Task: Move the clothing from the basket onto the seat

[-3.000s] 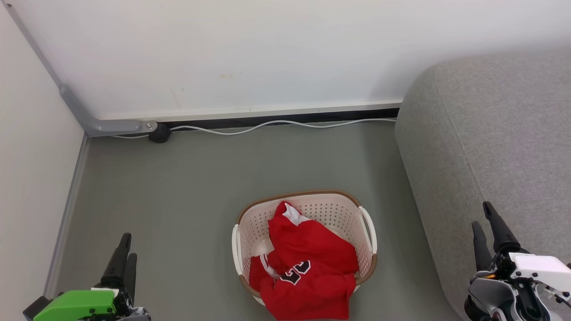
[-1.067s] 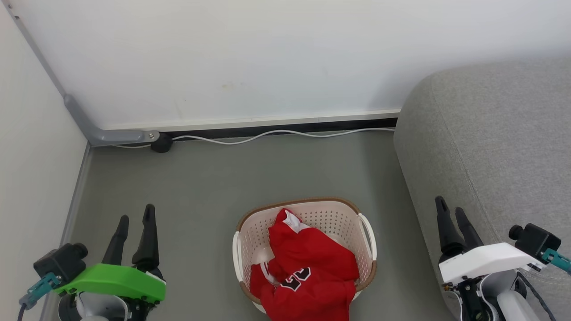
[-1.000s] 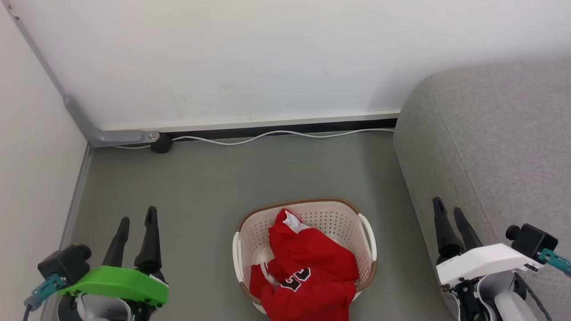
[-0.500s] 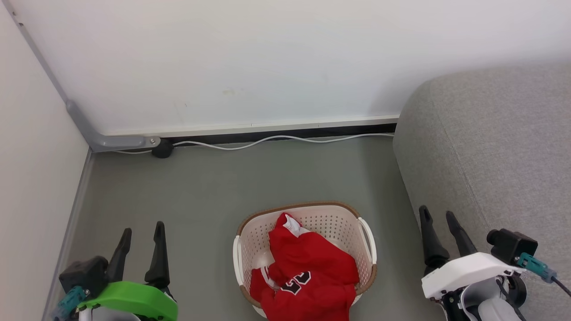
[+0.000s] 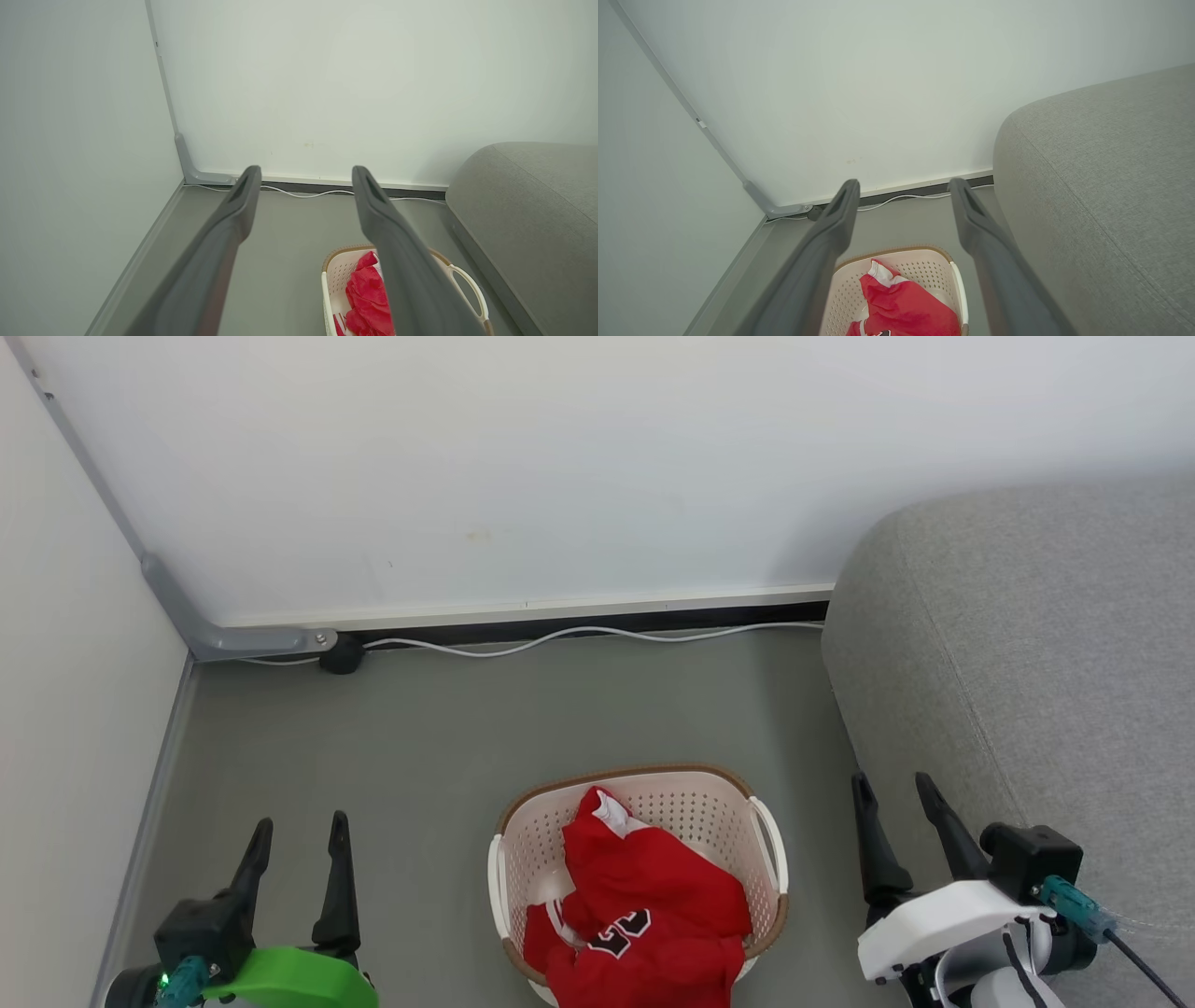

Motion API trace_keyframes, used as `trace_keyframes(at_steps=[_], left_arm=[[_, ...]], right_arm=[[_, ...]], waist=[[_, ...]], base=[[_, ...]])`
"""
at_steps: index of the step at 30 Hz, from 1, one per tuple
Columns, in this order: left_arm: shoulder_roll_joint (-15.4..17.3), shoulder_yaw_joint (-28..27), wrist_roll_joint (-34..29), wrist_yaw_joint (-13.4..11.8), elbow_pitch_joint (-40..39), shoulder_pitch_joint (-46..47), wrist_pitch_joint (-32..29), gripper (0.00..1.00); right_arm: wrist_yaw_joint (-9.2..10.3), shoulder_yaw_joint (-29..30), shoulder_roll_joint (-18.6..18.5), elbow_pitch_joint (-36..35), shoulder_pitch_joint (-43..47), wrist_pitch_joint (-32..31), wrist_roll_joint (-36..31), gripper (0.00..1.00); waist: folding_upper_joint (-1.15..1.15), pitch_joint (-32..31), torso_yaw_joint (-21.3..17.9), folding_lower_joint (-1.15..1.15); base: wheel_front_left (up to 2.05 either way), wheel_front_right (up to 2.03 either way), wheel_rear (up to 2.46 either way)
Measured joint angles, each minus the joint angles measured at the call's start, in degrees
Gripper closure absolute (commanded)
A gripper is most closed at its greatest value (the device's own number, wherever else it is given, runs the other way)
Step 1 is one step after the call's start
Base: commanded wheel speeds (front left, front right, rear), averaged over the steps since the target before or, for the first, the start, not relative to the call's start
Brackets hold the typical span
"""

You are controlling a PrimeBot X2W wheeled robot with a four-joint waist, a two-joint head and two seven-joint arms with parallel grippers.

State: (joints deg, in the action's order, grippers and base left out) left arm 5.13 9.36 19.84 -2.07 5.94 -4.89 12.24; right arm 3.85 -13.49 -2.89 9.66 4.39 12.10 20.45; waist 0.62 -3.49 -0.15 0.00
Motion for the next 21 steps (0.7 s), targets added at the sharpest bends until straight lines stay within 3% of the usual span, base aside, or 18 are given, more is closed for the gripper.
trace_keyframes(at_steps=[11, 21], left_arm=[[-0.04, 0.05, -6.50, -0.98, -0.21, -1.93, 2.16, 0.00], [-0.13, -0.43, -6.48, -0.97, 0.53, -1.98, 2.18, 0.00]], right_arm=[[1.40, -2.18, -0.22, -0.49, 0.88, 2.18, -7.86, 0.00], [1.79, -2.18, -0.25, -0.46, 0.88, 2.19, -7.87, 0.00]], waist=[[0.00, -0.38, -0.04, 0.00], [0.00, -0.42, -0.05, 0.00]], base=[[0.00, 0.00, 0.00], [0.00, 0.00, 0.00]])
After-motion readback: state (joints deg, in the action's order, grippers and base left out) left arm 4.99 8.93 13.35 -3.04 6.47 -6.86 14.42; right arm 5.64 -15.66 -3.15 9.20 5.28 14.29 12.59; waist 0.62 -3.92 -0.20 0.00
